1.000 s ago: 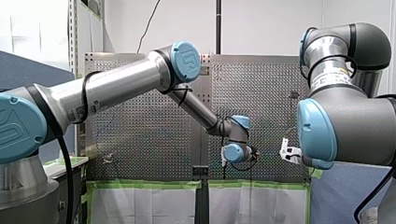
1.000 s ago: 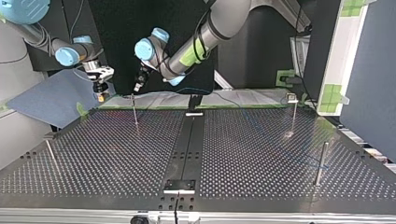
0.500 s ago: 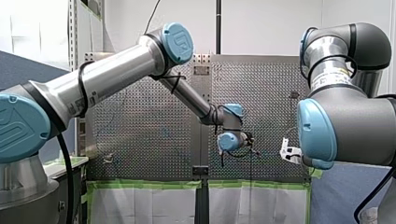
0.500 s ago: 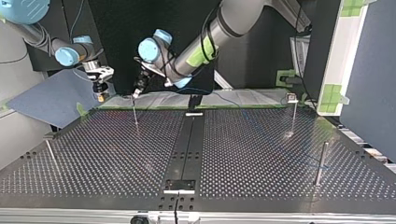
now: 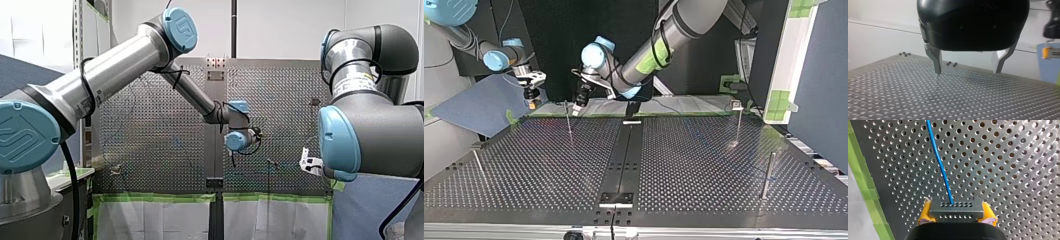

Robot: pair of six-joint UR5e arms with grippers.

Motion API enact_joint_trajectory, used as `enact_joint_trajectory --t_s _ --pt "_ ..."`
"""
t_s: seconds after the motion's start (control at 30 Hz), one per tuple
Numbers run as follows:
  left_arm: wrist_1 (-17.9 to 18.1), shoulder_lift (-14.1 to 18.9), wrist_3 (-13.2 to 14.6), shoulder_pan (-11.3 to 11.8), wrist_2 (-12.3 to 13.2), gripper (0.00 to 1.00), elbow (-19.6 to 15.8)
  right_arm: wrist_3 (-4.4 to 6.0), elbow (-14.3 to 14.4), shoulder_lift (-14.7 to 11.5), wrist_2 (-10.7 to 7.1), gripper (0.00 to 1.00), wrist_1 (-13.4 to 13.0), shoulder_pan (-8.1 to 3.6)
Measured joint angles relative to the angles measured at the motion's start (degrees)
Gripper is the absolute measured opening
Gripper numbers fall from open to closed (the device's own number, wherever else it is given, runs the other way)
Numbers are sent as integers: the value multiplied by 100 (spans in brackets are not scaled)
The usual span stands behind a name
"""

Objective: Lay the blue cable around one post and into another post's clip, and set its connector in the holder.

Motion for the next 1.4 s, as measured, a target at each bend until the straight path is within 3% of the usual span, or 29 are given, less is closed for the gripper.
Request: enact_joint_trajectory --t_s 0.3,0.77,1.1,1.4 --pt "297 430 -24 28 -27 98 -432 3 2 0 -19 0 2 24" --pt "329 1060 76 82 -171 98 -1060 3 1 3 -105 0 2 94" --pt "368 1576 272 160 -489 98 -1576 3 0 2 -105 0 -7 131" --pt "458 1992 323 211 -509 98 -1993 -2 -1 2 -105 0 -1 154"
